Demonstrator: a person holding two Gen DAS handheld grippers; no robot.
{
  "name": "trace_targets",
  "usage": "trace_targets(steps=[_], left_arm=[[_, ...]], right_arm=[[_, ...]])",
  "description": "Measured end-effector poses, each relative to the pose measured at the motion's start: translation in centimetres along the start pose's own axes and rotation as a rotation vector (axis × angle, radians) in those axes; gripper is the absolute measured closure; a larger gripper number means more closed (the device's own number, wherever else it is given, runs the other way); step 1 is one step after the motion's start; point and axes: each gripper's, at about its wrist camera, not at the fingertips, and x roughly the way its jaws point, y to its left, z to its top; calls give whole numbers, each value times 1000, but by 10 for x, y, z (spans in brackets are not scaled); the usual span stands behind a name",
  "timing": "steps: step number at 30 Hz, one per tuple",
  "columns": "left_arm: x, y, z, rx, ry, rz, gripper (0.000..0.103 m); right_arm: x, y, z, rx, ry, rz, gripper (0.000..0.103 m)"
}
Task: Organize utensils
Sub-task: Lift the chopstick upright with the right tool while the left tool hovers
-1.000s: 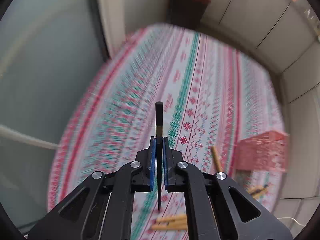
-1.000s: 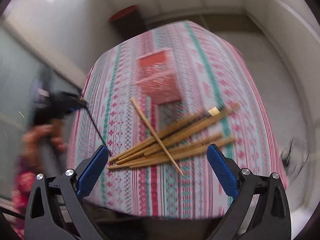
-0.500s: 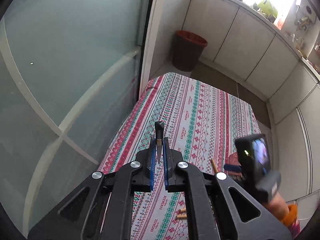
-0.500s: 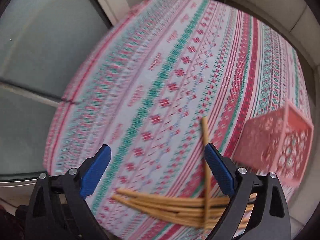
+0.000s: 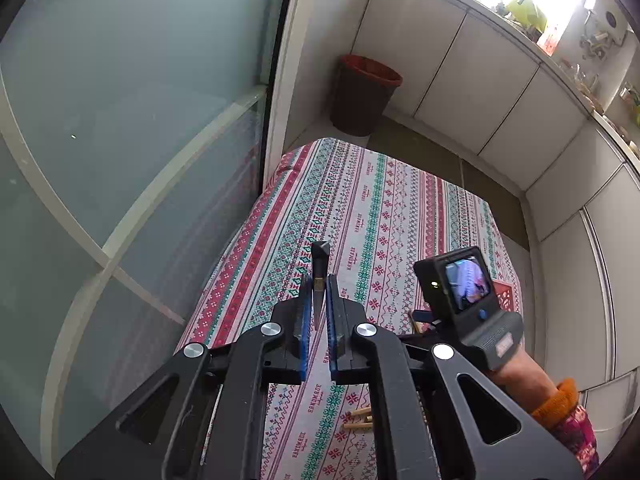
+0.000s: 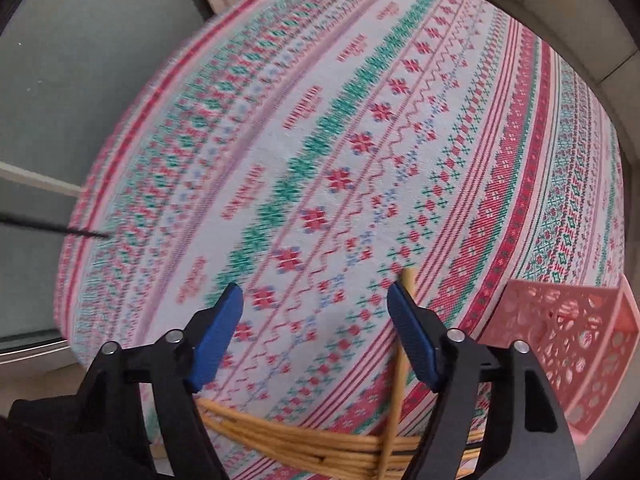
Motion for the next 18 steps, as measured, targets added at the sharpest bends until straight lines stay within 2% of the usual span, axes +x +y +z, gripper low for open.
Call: trace_targets(steps=[3, 8, 16, 18], left_arm=[[0, 1, 0, 0, -1, -10, 96], [2, 1, -1, 4, 6, -11, 95], [-3, 1, -2, 15, -13, -28, 95], [-5, 2, -1, 22, -14, -33, 95]], right_arm=[[18, -9, 3, 7, 15, -54, 31], [36, -19, 10, 53, 6, -20, 30], [15, -37, 4, 104, 8, -20, 28], [12, -34, -2, 97, 2, -16, 36]])
